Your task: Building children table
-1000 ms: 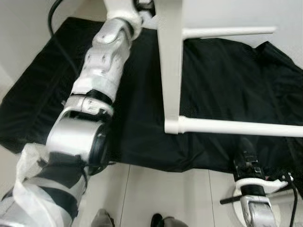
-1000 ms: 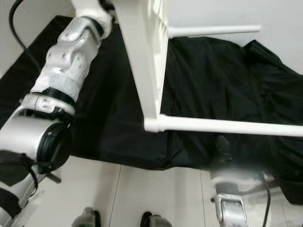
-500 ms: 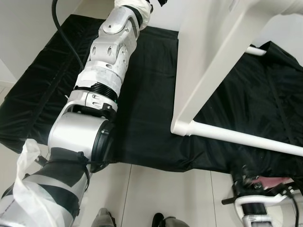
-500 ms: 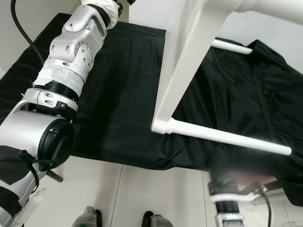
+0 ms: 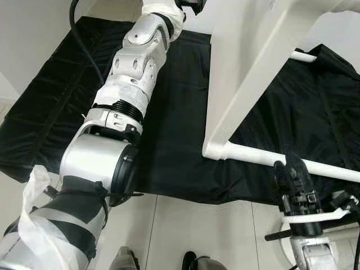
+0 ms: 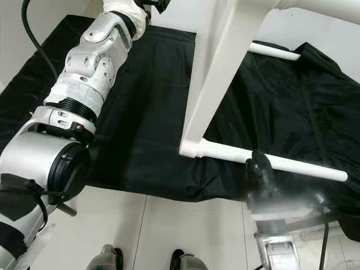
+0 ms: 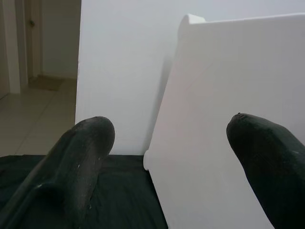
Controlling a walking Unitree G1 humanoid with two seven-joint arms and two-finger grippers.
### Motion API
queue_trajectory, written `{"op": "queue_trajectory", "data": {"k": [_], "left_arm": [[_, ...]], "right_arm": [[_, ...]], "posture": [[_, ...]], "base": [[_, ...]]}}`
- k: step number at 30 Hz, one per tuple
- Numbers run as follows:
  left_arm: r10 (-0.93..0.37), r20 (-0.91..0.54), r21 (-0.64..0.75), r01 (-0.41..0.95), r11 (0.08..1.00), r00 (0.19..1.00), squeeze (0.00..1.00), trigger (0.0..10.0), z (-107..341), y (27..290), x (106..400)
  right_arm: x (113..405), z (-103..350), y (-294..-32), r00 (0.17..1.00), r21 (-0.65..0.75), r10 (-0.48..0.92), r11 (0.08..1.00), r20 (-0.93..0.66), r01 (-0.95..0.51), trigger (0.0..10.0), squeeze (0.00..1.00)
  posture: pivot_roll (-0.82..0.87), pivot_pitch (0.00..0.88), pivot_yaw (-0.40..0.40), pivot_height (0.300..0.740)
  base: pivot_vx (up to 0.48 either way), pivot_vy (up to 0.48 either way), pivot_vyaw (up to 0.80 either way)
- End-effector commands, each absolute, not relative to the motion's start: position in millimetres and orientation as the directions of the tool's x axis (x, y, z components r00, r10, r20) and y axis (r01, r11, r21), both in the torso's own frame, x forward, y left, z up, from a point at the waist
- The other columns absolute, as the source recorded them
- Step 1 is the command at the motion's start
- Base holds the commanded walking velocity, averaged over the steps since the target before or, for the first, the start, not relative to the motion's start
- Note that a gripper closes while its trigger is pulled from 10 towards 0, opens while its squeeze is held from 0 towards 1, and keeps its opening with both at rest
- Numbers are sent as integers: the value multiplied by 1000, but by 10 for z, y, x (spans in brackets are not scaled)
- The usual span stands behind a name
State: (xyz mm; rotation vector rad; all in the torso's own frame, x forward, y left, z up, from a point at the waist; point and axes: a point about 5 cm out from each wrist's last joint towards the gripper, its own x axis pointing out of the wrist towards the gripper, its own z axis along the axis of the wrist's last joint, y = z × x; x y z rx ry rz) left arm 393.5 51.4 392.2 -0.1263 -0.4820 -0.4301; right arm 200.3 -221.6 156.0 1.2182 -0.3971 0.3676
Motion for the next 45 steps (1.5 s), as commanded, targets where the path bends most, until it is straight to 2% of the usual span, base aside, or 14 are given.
{"op": "queue_trajectory", "data": {"k": [1, 5, 12, 17, 20, 25, 26, 27, 32, 37, 45], "left_arm": [[-505, 457, 87, 529, 844, 732, 0, 10000, 3846, 494, 3897], [-505, 440, 105, 517, 850, 742, 0, 10000, 3757, 590, 3905], [-473, 372, 149, 451, 880, 799, 0, 10000, 3361, 1086, 3892], [-453, 356, 160, 424, 891, 817, 0, 10000, 3263, 1213, 3870], [-412, 337, 173, 374, 911, 847, 0, 10000, 3079, 1484, 3780], [-408, 334, 184, 365, 912, 850, 0, 10000, 3032, 1548, 3741], [-422, 309, 205, 374, 905, 852, 0, 10000, 2846, 1700, 3587], [-430, 295, 211, 380, 900, 854, 0, 10000, 2775, 1741, 3523], [-435, 253, 201, 393, 897, 864, 0, 10000, 2593, 1817, 3397], [-439, 207, 150, 415, 897, 875, 0, 10000, 2344, 1913, 3238], [-502, 175, 124, 487, 864, 847, 0, 10000, 2139, 1928, 3023]], "right_arm": [[2033, 1655, -2306, 876, 808, 22, 375, 483, -455, 10000, 0], [2105, 1750, -2328, 871, 793, 13, 408, 491, -453, 10000, 0], [2411, 1937, -2396, 889, 768, -30, 518, 456, -376, 10000, 0], [2496, 1958, -2400, 898, 756, -43, 557, 438, -342, 10000, 0], [2662, 2015, -2363, 910, 730, -67, 623, 408, -281, 10000, 0], [2700, 2031, -2350, 912, 718, -74, 644, 402, -264, 10000, 0], [2765, 2048, -2317, 923, 704, -83, 673, 377, -227, 10000, 0], [2779, 2052, -2305, 926, 699, -80, 680, 369, -220, 10000, 0], [2795, 2024, -2246, 938, 661, -43, 721, 343, -209, 10000, 0], [2801, 1947, -2148, 954, 561, 16, 806, 301, -190, 10000, 0], [2858, 1811, -2096, 964, 416, 81, 891, 252, -183, 10000, 0]], "posture": [[-2, 167, -51, 740], [-6, 164, -48, 740], [7, 160, -52, 740], [20, 158, -61, 740], [27, 159, -64, 740], [35, 160, -70, 740], [42, 160, -73, 740], [42, 160, -73, 740], [45, 161, -75, 740], [50, 162, -82, 740], [61, 164, -93, 740]], "base": [[0, 0, 0], [0, 0, 0], [0, 0, 0], [0, 0, 0], [0, 0, 0], [0, 0, 0], [0, 0, 0], [0, 0, 0], [0, 0, 0], [0, 0, 0], [0, 0, 0]]}}
